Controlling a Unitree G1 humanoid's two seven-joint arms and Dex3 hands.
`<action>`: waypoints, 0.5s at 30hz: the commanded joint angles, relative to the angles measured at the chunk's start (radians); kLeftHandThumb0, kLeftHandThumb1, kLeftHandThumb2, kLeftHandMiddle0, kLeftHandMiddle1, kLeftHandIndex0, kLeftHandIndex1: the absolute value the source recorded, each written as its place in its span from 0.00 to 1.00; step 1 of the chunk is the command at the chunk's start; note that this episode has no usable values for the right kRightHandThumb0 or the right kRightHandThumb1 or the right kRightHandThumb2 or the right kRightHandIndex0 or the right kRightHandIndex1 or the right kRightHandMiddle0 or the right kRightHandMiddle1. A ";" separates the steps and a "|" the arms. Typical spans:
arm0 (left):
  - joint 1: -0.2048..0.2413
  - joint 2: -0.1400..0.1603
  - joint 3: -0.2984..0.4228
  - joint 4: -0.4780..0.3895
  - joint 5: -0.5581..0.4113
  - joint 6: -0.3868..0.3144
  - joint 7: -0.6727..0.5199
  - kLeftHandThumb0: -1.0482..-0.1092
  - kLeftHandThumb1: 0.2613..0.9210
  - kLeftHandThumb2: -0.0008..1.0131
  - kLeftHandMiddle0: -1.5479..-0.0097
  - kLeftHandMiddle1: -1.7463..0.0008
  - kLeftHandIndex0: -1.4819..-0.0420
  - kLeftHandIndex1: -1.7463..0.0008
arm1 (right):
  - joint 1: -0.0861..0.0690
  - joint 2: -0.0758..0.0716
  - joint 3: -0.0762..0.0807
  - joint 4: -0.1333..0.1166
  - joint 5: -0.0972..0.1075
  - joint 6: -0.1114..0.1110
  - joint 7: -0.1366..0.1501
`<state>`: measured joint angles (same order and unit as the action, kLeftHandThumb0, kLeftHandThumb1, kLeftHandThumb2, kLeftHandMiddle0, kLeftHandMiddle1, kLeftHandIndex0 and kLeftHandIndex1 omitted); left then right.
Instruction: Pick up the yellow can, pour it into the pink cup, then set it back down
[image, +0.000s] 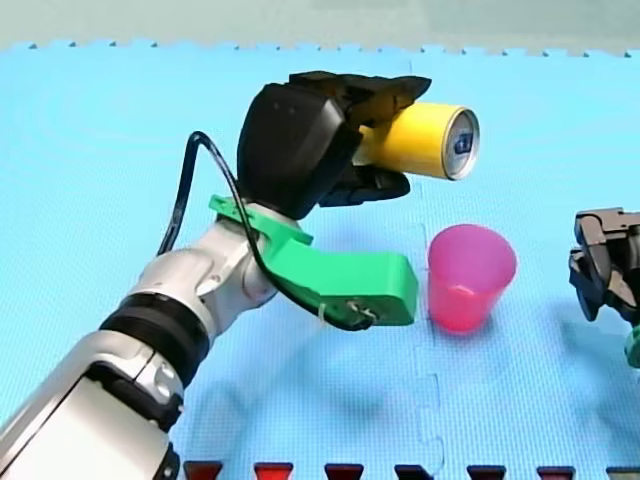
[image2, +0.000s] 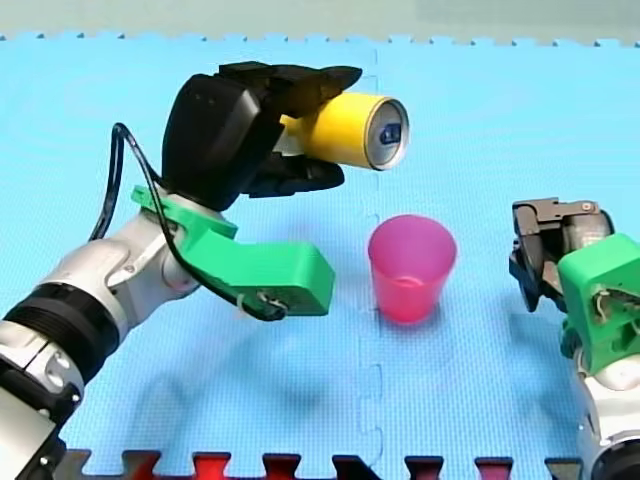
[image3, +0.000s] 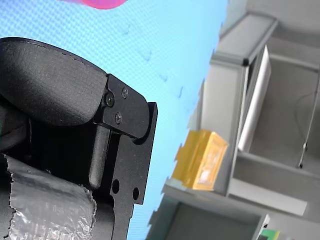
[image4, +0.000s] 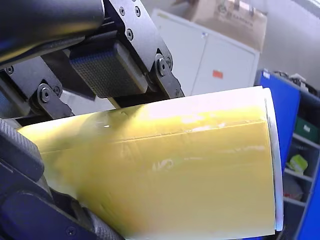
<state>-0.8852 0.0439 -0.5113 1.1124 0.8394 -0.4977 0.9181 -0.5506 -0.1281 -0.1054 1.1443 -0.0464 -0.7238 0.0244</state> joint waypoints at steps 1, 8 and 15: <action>-0.018 0.007 -0.017 0.003 0.011 0.024 0.025 0.68 0.77 0.01 0.05 0.97 0.14 0.99 | 0.000 0.000 0.001 0.003 -0.002 -0.009 -0.009; -0.032 0.014 -0.068 0.008 0.057 0.105 0.091 0.67 0.82 0.00 0.33 0.34 0.14 1.00 | 0.001 0.003 0.005 0.000 -0.005 -0.012 -0.019; -0.056 0.010 -0.102 0.027 0.080 0.157 0.139 0.67 0.85 0.00 0.47 0.01 0.13 1.00 | 0.005 0.007 0.004 -0.013 -0.001 -0.003 -0.022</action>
<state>-0.9269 0.0525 -0.6106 1.1371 0.9217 -0.3450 1.0465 -0.5478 -0.1196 -0.0998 1.1353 -0.0513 -0.7295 0.0059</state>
